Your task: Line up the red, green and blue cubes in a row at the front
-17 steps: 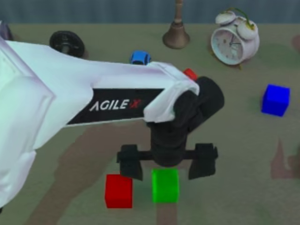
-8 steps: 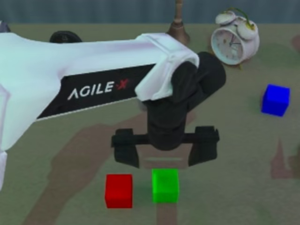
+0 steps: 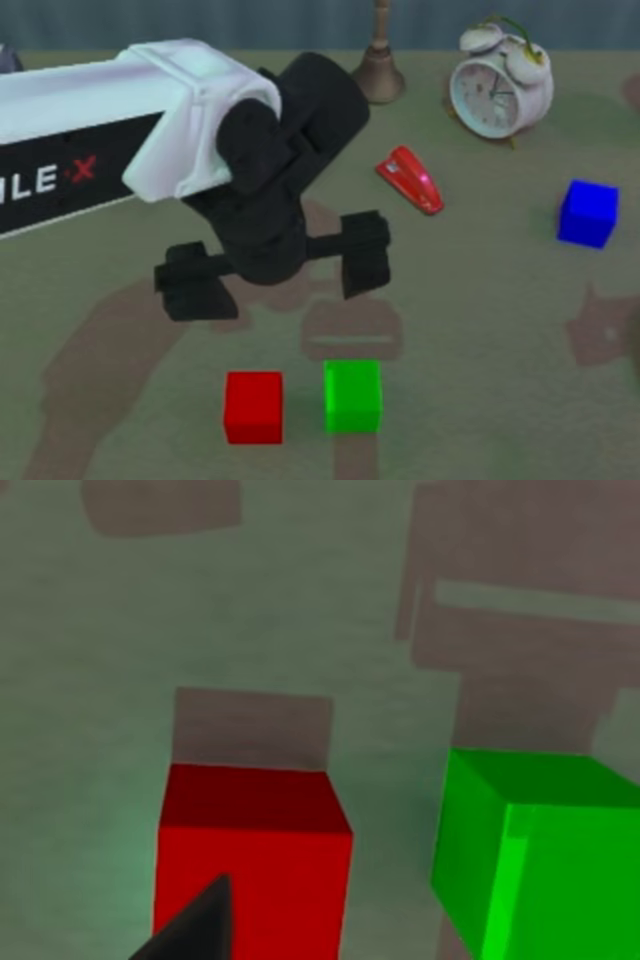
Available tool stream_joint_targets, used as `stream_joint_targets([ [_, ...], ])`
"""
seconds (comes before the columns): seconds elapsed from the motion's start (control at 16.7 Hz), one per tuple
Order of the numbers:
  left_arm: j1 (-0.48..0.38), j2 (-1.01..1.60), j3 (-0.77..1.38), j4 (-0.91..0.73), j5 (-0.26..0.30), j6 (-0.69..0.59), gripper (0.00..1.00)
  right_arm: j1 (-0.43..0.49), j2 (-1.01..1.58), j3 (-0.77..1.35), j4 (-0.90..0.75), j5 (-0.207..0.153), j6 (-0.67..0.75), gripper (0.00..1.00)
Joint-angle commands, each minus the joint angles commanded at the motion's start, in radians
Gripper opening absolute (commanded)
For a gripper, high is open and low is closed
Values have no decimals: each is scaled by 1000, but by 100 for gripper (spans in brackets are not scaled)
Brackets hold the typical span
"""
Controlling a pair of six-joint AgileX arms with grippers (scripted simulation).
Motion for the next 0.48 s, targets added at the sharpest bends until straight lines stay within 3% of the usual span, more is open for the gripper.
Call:
stream_joint_targets([
  [0.48,335,-753,-581,361,-13,223,100,24,879,726,-450,7,-421,100],
])
